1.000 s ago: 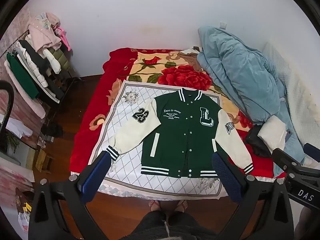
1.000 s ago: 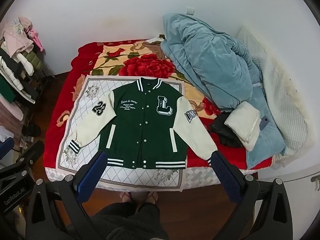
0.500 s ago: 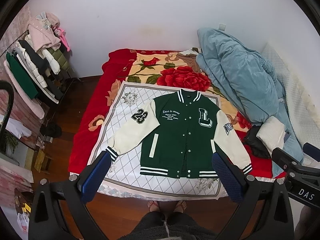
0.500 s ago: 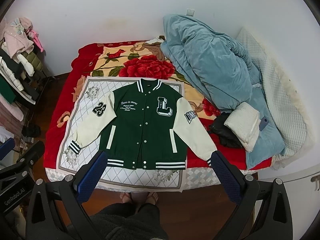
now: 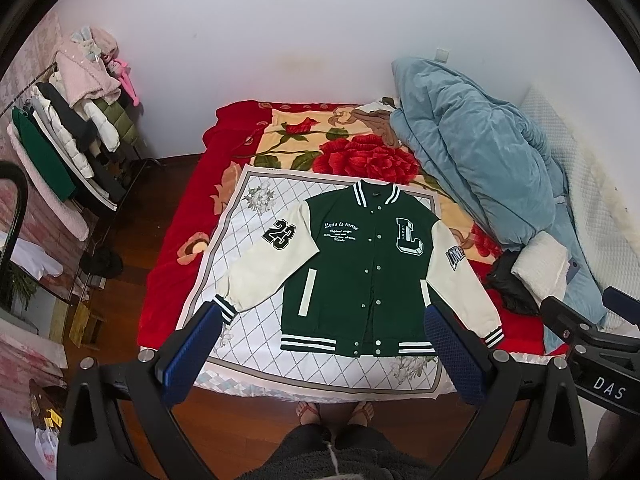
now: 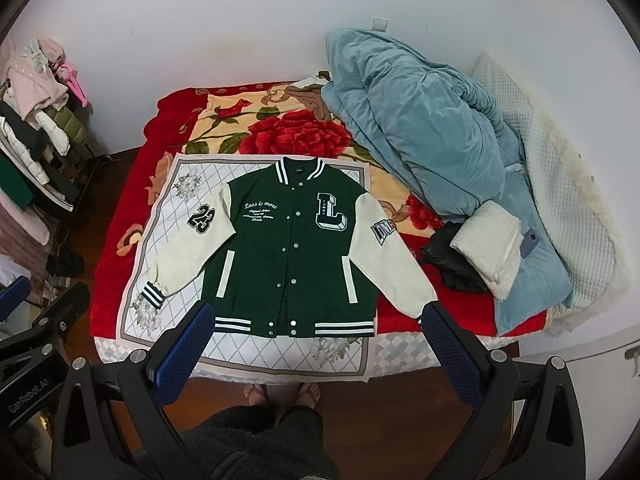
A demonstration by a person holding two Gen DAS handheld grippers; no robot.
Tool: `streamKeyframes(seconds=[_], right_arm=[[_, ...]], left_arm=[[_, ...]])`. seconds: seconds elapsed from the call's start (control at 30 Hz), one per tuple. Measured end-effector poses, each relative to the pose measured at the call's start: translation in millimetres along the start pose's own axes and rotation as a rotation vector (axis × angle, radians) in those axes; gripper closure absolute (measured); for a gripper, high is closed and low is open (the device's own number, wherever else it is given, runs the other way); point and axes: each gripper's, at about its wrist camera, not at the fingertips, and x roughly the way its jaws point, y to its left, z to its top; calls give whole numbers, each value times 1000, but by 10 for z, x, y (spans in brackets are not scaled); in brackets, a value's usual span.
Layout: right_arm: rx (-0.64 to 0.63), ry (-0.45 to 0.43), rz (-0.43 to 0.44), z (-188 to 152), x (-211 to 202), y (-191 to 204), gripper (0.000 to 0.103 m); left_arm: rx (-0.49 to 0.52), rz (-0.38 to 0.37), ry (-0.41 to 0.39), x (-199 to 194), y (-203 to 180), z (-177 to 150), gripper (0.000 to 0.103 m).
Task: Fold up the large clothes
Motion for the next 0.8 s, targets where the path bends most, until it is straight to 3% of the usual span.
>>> streamKeyframes(seconds=[0.8], right_arm=[[-2,-5,-2,-15,-79,10,0]], left_arm=[[0,0,-8,-4,5,-27,0]])
